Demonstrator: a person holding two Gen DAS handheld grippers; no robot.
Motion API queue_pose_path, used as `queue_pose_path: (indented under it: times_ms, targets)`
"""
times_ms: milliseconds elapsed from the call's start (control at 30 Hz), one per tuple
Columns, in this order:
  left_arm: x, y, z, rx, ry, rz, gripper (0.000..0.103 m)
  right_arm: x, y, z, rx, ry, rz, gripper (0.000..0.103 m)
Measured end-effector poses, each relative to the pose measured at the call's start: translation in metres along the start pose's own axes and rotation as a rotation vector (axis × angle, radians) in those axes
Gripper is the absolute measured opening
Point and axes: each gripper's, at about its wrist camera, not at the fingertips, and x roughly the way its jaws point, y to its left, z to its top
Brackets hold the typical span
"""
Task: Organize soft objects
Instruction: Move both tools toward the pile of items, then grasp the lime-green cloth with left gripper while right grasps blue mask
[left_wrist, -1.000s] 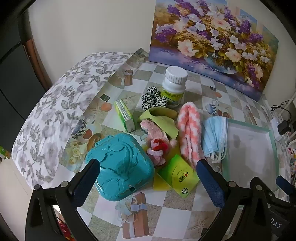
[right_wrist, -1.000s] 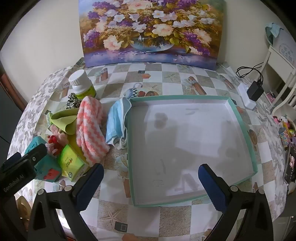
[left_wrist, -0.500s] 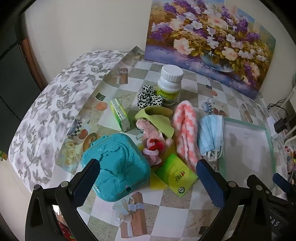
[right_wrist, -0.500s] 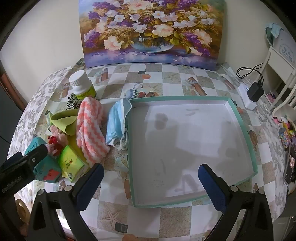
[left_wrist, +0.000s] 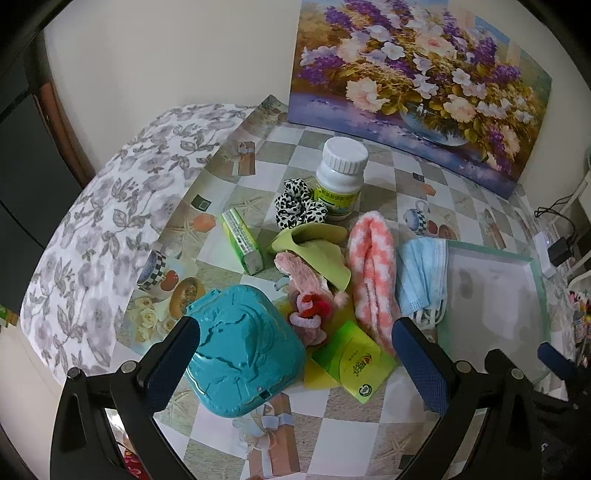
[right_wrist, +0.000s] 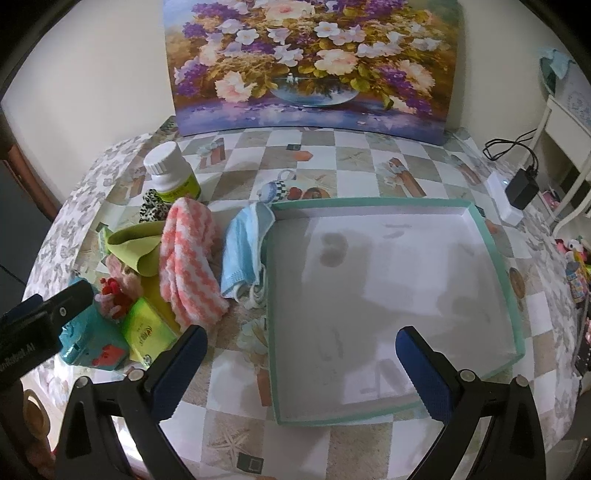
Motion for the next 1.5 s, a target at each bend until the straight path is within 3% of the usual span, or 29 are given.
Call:
queue_pose_path:
  times_ms: [367, 700, 800, 900, 1033, 1133, 1233, 1500]
  targets:
    - [0.025, 0.032, 0.037, -0.128, 0.124, -0.022, 0.103, 0.015, 0.01, 0.022, -0.012, 0.013, 0.082, 0.103]
    - [0.065, 0.021, 0.069, -0.181, 0.207, -0.133, 0.101, 0.043, 0.014, 0.058, -0.006, 0.063, 0.153, 0.103]
    - [0.076, 0.016, 0.074, -0.177, 0.22, -0.134, 0.092, 0.057, 0.013, 0.067, -0.011, 0.076, 0.172, 0.099]
    - [0.087, 0.01, 0.079, -0.158, 0.228, -0.134, 0.087, 0.071, 0.014, 0.073, -0.028, 0.095, 0.166, 0.087]
    - [0.102, 0.009, 0.08, -0.153, 0.251, -0.134, 0.072, 0.084, 0.018, 0.078, -0.049, 0.113, 0.199, 0.073]
    - [0.107, 0.008, 0.08, -0.137, 0.252, -0.141, 0.064, 0.091, 0.026, 0.08, -0.079, 0.114, 0.213, 0.07]
    - [0.108, 0.007, 0.081, -0.121, 0.249, -0.136, 0.047, 0.098, 0.035, 0.079, -0.113, 0.13, 0.219, 0.054]
    - [0.117, 0.011, 0.083, -0.121, 0.262, -0.152, 0.023, 0.115, 0.05, 0.068, -0.172, 0.181, 0.222, 0.045]
